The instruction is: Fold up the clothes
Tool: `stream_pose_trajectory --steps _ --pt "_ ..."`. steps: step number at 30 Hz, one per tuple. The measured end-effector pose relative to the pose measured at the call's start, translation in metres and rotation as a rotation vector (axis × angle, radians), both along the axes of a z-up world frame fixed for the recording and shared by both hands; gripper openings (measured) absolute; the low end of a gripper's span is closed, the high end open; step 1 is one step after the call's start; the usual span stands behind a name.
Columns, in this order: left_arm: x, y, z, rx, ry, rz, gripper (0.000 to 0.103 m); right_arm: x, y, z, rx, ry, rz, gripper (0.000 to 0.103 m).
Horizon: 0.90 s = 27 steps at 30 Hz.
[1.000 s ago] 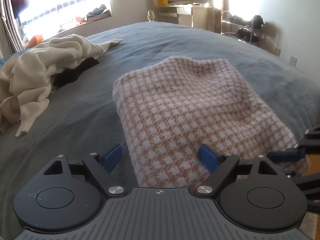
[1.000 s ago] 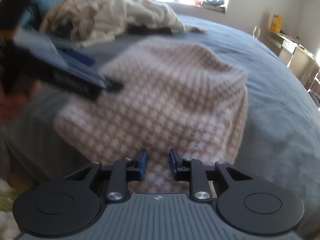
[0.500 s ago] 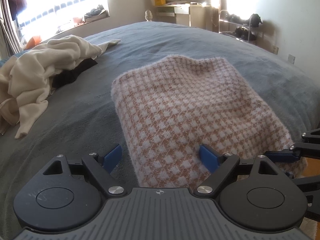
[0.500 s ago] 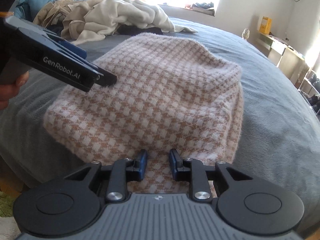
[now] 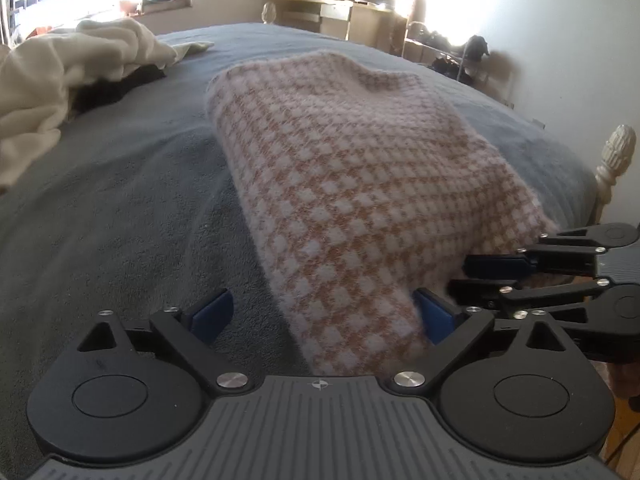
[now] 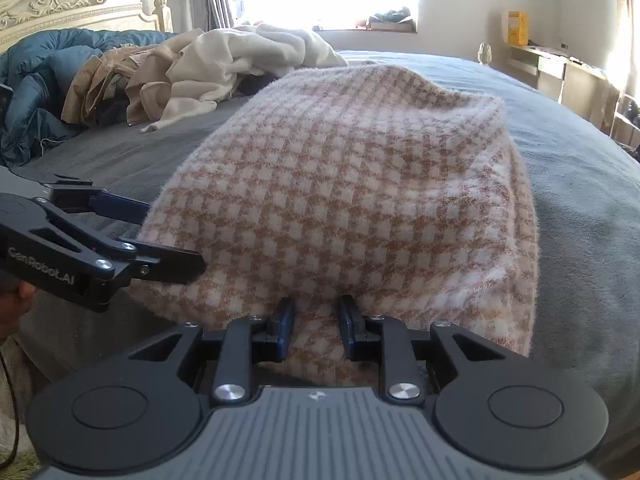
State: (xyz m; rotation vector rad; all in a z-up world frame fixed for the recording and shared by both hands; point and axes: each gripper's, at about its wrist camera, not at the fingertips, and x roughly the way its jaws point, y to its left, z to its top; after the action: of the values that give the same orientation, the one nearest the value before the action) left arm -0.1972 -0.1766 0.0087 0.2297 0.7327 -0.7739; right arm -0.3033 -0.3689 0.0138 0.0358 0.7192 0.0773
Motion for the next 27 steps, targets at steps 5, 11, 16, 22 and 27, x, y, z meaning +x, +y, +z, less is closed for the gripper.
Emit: stream_pose_trajectory --steps 5,11,16,22,27 --pt "-0.008 -0.003 0.001 0.022 -0.057 -0.001 0.101 -0.004 0.002 0.009 -0.038 0.007 0.006 0.025" --pt "-0.003 0.003 -0.004 0.002 -0.018 -0.005 0.102 -0.011 -0.026 0.025 -0.193 -0.041 -0.129 0.026" --pt "0.001 0.006 0.003 -0.010 0.005 -0.009 0.102 -0.012 -0.050 0.011 -0.133 -0.028 -0.093 0.026" --pt "0.001 0.020 0.027 -0.099 0.006 -0.056 0.099 -0.031 -0.116 0.036 0.212 -0.144 -0.188 0.065" --pt "0.022 0.020 0.028 -0.239 0.145 -0.090 0.099 -0.029 -0.183 0.011 0.660 -0.176 -0.231 0.068"
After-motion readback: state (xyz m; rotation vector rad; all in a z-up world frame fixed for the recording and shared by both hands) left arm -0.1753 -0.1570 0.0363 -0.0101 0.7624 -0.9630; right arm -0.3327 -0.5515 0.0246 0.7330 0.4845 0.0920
